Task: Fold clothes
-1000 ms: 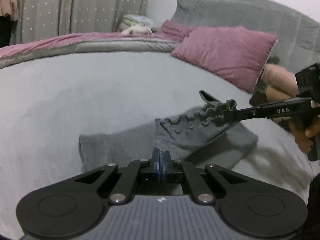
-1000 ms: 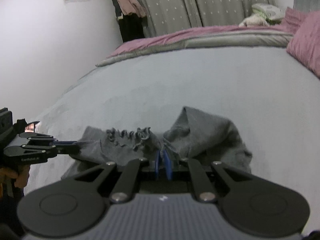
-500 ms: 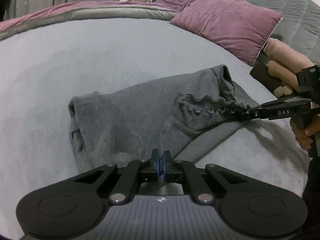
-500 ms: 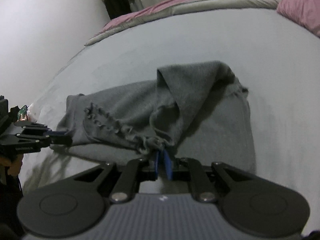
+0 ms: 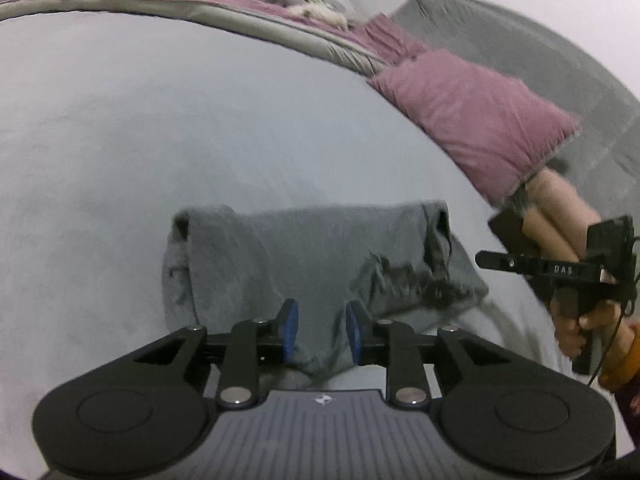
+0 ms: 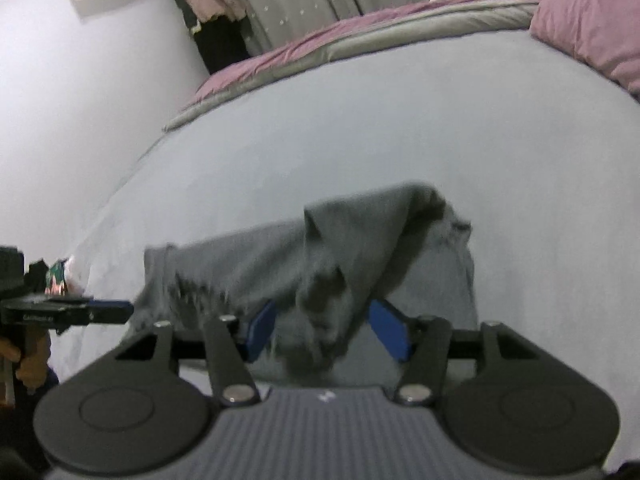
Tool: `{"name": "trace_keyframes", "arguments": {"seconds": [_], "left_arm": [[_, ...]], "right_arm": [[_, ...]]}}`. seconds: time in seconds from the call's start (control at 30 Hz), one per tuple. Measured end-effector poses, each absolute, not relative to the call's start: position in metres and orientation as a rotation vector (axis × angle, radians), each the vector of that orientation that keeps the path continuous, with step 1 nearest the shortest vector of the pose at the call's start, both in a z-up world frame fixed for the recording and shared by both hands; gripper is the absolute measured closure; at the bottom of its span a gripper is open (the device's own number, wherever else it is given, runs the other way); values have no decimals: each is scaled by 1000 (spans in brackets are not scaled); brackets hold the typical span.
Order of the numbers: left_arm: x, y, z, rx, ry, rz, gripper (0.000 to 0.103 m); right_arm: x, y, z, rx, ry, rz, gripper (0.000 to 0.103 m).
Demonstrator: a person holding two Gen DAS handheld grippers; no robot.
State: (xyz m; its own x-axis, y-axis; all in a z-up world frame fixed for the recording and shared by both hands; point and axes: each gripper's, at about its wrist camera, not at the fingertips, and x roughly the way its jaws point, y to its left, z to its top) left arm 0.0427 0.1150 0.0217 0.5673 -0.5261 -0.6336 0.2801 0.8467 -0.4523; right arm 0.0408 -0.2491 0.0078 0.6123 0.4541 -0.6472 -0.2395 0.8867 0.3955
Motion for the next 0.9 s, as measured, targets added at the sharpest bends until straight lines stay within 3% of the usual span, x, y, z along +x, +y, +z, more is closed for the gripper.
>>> {"name": "trace_keyframes", "arguments": {"seconds": [0.73,0.8,0.83,0.9], "left_arm": [[83,101,3,-240,868,-136,77],[85,102,2,-245,868,-129,81],[85,102,1,-246,867,-127,88],[85,102,1,-256,862,-128,95]], "right_arm": [[99,-188,-8,263,792,81,45],[99,-188,-11,256,789,59,51],[99,-189,-12,255,785,48,56],[98,-195,-12,273,785,37,75]]}}
